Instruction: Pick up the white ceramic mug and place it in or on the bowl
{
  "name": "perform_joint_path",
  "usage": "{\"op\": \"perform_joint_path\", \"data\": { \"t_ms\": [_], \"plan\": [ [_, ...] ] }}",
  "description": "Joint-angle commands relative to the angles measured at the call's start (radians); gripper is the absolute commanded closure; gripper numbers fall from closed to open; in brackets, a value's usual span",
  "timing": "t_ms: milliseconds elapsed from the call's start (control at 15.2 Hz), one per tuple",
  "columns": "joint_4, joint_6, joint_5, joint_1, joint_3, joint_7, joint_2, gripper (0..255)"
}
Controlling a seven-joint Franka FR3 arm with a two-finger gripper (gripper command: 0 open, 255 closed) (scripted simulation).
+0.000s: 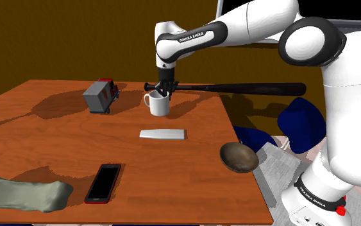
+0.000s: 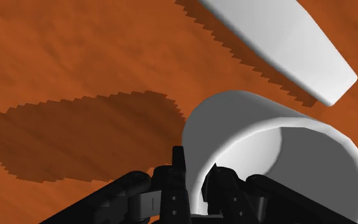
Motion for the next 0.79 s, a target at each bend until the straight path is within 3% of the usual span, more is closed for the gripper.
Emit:
{"op": "perform_joint_path", "data": {
  "t_ms": [0,660,726],
  "plan": [
    [0.027,-0.028,0.001,0.002,0.001,0.001,-0.001,255],
    [0.140,-0.155,0.004,0.005,0.003,-0.001,-0.016,255],
    [0.061,-0.128,0.010,-0.002,0.005,-0.001,-0.068,255]
  ]
}}
